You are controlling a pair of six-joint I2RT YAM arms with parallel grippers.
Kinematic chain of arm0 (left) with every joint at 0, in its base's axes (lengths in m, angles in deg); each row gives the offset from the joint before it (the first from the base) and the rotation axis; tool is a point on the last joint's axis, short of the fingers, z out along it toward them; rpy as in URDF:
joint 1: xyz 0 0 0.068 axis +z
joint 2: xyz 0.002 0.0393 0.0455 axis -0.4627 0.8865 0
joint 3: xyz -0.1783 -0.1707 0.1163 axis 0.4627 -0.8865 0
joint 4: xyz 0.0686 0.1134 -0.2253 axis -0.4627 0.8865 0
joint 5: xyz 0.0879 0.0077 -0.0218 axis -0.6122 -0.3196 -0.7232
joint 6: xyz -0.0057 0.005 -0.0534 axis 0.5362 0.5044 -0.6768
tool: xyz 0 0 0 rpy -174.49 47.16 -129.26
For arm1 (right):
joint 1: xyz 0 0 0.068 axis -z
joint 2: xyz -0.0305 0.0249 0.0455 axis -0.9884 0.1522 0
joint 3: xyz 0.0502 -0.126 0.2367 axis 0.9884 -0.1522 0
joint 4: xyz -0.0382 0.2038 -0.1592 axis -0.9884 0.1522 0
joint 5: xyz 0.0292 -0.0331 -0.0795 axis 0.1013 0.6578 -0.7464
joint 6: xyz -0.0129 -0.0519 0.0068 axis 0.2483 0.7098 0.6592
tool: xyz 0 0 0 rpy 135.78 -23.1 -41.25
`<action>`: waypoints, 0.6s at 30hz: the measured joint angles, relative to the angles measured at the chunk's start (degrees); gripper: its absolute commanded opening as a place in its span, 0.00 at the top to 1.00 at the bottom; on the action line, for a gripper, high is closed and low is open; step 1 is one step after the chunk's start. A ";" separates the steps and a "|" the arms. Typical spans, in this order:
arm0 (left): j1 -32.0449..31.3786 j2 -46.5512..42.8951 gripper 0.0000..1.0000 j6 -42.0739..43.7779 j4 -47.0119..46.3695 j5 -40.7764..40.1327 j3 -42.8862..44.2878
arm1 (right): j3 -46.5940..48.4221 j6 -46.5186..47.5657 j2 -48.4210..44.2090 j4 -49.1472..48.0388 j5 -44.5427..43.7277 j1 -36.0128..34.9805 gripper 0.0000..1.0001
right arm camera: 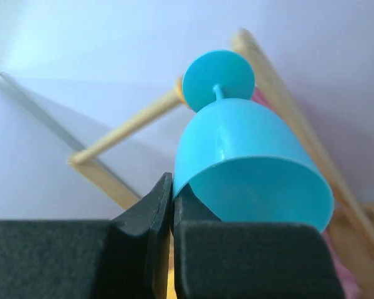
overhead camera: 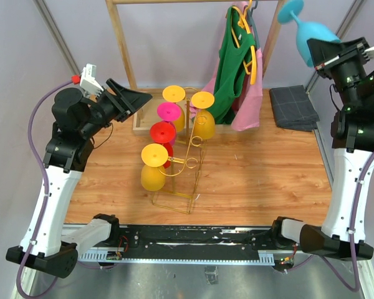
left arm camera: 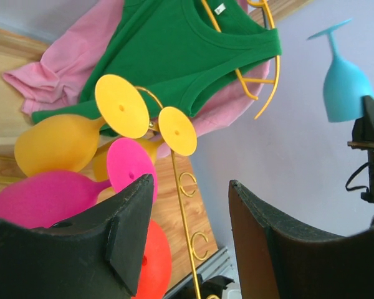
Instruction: Place the wine glass upside down on the wine glass rack
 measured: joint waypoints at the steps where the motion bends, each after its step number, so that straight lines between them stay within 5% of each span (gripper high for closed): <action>1: 0.00 0.20 0.44 -0.28 -0.57 0.17 0.31 | -0.81 -2.56 0.11 -5.03 1.73 -0.09 0.99; 8: 0.00 1.49 0.44 -2.82 -5.31 3.30 1.38 | -0.85 -23.39 8.92 -39.36 12.50 -2.60 0.99; 18: -0.04 4.26 0.44 -10.64 -16.81 10.58 1.36 | 3.34 -48.74 24.06 -70.16 20.83 -10.60 0.99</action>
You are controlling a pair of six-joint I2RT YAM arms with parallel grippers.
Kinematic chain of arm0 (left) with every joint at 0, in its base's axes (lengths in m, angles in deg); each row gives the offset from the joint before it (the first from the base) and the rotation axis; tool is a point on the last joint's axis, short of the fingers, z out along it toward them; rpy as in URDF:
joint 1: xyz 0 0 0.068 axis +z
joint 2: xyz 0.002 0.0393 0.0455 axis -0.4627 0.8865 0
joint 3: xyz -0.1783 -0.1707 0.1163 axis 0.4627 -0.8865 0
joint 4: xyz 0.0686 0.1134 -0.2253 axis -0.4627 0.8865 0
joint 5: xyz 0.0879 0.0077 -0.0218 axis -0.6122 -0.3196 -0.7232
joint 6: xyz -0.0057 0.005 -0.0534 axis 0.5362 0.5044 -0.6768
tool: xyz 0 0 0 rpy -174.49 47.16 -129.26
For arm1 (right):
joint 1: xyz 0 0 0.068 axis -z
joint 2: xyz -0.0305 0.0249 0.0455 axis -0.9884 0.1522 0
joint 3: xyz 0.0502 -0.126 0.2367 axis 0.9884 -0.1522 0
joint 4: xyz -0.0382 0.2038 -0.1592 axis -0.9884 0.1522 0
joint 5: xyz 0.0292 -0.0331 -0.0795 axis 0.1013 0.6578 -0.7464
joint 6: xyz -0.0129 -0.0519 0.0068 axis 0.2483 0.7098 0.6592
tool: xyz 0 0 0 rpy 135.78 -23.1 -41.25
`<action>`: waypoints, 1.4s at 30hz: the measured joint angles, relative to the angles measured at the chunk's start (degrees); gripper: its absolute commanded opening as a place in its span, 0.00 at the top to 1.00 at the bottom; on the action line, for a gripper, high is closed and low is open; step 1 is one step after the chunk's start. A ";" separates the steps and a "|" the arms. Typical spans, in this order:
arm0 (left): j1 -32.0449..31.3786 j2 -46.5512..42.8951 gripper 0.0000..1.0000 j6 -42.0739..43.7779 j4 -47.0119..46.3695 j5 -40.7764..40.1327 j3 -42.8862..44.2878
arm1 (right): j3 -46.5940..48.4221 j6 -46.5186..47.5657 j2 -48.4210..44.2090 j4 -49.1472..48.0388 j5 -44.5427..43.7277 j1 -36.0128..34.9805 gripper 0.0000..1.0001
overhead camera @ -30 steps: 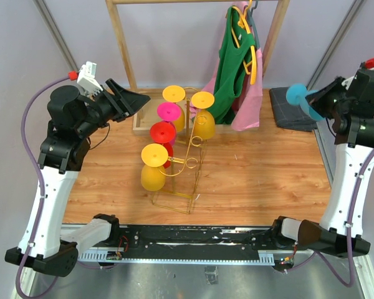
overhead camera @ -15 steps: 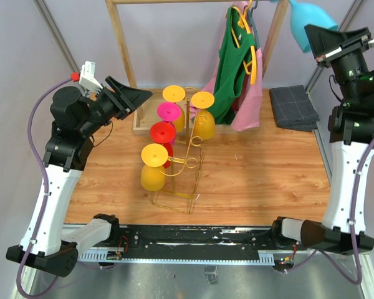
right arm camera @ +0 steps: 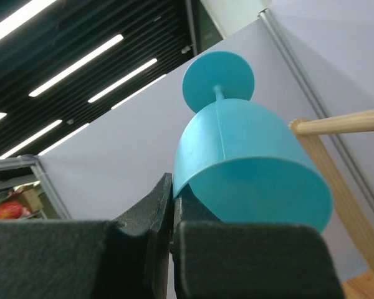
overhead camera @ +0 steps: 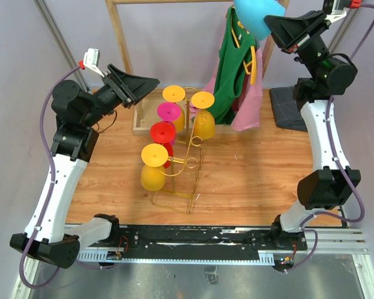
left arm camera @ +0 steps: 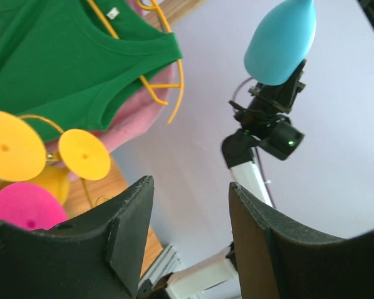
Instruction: Place the wine glass upside down on the wine glass rack
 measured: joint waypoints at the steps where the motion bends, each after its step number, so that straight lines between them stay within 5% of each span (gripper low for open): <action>1: 0.00 0.44 0.44 -0.92 -1.55 0.79 0.00 | 0.00 -1.44 0.48 -1.86 0.42 -0.15 0.99; 12: -0.04 5.53 0.43 -18.47 -23.54 7.82 -2.56 | -4.92 -12.52 -0.72 -22.21 5.68 -5.11 0.99; 29: -0.04 8.02 0.43 -54.05 -63.65 11.52 -12.81 | -8.83 -11.58 -0.74 -25.77 16.83 -16.81 0.99; 38: -0.04 7.32 0.47 -59.63 -77.59 8.24 -14.23 | -7.41 -11.47 0.50 -25.83 17.97 -19.85 0.99; 42: -0.04 6.84 0.58 -59.63 -80.74 7.23 -14.88 | -7.41 -11.28 0.98 -25.83 18.03 -22.03 0.99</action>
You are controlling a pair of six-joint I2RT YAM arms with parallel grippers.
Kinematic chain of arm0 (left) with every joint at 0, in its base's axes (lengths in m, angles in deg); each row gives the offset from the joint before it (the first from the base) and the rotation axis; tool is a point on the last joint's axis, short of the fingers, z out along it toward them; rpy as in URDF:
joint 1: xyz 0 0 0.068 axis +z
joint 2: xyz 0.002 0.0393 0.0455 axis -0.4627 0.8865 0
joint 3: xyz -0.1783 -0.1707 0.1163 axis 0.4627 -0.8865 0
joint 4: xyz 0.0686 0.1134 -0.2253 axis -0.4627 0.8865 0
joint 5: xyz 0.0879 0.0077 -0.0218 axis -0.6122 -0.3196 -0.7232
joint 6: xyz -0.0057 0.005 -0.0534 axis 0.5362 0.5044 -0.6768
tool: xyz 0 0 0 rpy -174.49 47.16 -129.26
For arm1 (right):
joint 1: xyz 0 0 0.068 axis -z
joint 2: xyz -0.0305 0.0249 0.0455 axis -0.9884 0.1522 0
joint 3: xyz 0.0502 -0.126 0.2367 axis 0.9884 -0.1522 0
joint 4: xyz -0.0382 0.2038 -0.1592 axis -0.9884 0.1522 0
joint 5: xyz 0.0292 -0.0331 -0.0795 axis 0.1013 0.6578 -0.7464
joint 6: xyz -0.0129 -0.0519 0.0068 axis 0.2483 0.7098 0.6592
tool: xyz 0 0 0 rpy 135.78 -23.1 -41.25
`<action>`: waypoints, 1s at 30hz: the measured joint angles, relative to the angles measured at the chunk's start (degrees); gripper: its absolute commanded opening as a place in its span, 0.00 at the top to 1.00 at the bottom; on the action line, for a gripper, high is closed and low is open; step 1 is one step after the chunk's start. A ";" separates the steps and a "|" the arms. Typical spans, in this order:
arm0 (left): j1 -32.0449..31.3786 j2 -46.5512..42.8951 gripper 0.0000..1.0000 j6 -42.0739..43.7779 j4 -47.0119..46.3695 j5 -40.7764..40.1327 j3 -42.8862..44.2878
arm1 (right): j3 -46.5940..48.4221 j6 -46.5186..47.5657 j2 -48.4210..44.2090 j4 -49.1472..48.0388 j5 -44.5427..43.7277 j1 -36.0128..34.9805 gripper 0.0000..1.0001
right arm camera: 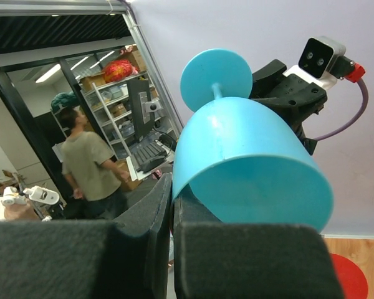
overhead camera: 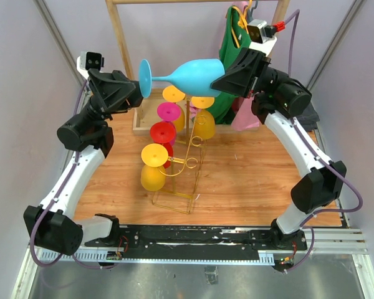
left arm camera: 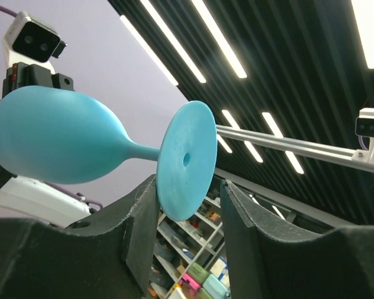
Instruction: Place the wine glass upside down on the wine glass rack
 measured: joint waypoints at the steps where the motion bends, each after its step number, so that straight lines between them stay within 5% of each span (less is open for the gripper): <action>1: 0.00 -0.04 0.64 0.00 -0.79 -0.26 -0.20 | 0.00 0.04 0.11 -0.02 -0.02 -0.39 0.99; 7: -0.02 -0.33 0.99 -0.04 -2.64 -0.98 -1.57 | 0.85 0.26 1.20 -0.28 -0.31 -2.25 0.99; 12: -0.22 -1.38 1.00 -0.07 -3.04 -1.42 -1.60 | 0.98 0.81 2.03 -0.55 -0.46 -3.13 0.98; 21: -0.22 -2.75 1.00 -0.04 -1.90 -1.18 -1.29 | 0.76 2.10 1.99 -0.63 -0.04 -3.50 0.67; 30: -0.20 -3.67 1.00 -0.04 -0.26 -1.64 0.96 | -1.53 2.80 0.74 -0.61 0.44 -3.02 0.52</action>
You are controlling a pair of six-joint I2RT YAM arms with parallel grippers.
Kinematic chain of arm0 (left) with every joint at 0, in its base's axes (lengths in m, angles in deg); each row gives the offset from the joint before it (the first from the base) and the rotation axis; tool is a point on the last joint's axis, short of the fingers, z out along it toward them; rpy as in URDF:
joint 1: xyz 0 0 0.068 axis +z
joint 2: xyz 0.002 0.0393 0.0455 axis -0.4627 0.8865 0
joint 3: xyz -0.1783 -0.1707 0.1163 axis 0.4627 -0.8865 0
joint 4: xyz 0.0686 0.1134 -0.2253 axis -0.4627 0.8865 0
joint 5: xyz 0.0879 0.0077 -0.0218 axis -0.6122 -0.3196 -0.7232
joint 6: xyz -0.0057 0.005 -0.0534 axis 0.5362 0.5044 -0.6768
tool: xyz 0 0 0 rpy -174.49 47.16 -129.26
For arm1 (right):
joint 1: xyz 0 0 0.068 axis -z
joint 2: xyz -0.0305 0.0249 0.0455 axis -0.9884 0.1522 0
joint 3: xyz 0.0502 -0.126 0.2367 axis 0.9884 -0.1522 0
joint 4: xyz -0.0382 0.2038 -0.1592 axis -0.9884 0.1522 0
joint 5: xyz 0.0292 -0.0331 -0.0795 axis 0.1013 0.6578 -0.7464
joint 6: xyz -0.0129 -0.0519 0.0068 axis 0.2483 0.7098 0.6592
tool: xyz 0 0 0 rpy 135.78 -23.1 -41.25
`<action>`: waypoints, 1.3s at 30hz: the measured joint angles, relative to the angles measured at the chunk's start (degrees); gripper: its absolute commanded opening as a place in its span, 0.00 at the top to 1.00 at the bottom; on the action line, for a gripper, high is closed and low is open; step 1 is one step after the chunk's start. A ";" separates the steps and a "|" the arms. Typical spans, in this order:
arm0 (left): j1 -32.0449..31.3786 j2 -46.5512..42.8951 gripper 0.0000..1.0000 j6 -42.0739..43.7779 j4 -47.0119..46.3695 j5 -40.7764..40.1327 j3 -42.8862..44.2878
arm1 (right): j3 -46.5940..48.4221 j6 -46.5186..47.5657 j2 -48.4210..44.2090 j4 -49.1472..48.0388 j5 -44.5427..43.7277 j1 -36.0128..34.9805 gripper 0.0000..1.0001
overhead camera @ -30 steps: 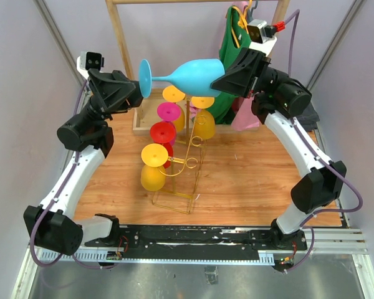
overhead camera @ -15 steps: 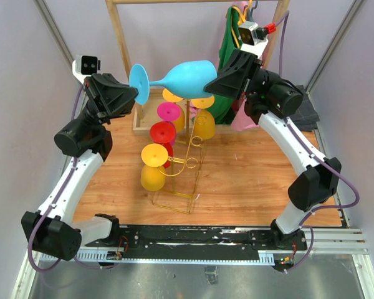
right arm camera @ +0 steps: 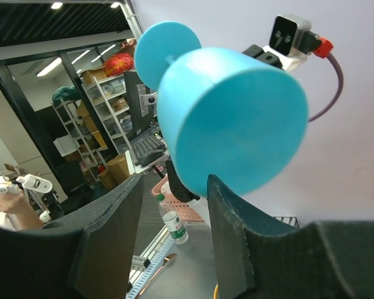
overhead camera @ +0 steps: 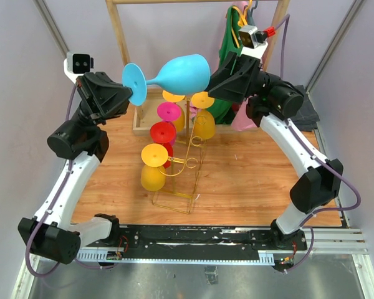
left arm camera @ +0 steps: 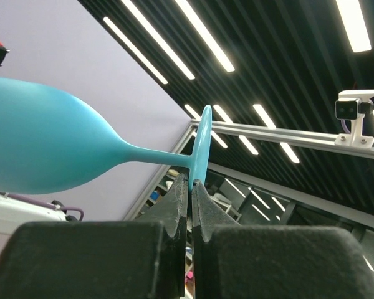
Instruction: Place the wine glass upside down on the wine glass rack
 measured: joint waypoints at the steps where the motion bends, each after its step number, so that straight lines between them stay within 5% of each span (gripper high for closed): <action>1: 0.00 -0.22 1.00 0.00 0.24 -0.09 0.07 | -0.48 0.04 -0.15 0.04 0.00 0.11 0.50; 11: 0.04 -4.48 1.00 0.31 10.73 -0.28 1.31 | -12.17 9.49 -6.95 11.98 0.76 12.26 0.48; 16: 0.04 -6.78 1.00 7.91 26.80 1.60 5.99 | -16.74 17.79 -12.44 22.84 0.42 18.82 0.48; 27: 0.04 -7.21 1.00 19.54 45.75 4.28 6.62 | -12.61 44.13 -21.18 55.58 -1.90 21.99 0.48; 39: -1.95 1.51 1.00 27.67 56.50 5.03 10.27 | -10.97 57.11 -24.65 72.04 -5.64 21.99 0.49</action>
